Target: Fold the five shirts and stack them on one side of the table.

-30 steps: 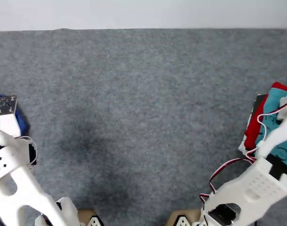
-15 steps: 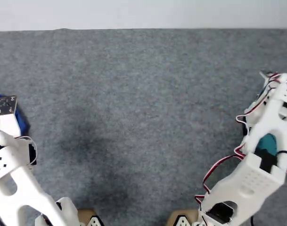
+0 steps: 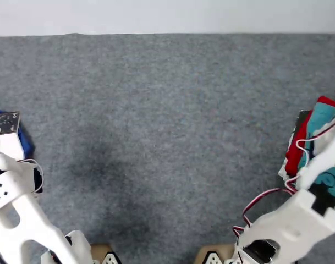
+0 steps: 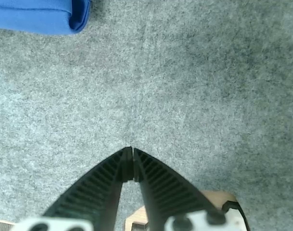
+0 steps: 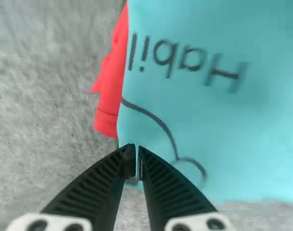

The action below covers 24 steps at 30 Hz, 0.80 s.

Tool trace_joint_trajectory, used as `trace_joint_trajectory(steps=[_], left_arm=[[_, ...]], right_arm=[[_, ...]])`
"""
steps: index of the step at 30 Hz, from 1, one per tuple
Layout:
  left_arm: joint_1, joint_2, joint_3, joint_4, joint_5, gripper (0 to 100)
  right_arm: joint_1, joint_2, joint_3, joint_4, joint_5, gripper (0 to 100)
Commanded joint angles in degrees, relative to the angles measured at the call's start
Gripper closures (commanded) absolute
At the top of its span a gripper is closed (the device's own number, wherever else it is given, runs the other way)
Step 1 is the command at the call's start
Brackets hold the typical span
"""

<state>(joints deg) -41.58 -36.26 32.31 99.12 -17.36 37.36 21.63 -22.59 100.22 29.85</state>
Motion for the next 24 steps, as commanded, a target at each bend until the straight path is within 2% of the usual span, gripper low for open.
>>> trace_joint_trajectory(steps=[1,5,12,18,21,24], left_arm=[[0.35,-1.05,-0.13,0.53,-0.44,100],[0.35,-0.79,-0.13,0.44,-0.44,100],[0.35,-0.88,-0.13,0.44,-0.44,100],[0.35,-1.05,-0.13,0.44,-0.44,100],[0.35,-1.14,-0.48,0.44,-0.44,100],[0.35,-1.23,-1.54,0.44,-0.35,100]], right_arm=[[-0.92,3.56,0.0,1.45,0.7,99.0],[-3.47,4.35,-1.14,1.89,0.62,99.0],[-3.47,-0.13,-13.1,0.75,0.62,99.0],[-3.56,3.38,-14.95,-13.49,0.62,99.0],[-3.91,5.23,-15.21,-16.92,0.35,99.0],[-5.23,3.38,-16.79,-13.05,-5.1,99.0]])
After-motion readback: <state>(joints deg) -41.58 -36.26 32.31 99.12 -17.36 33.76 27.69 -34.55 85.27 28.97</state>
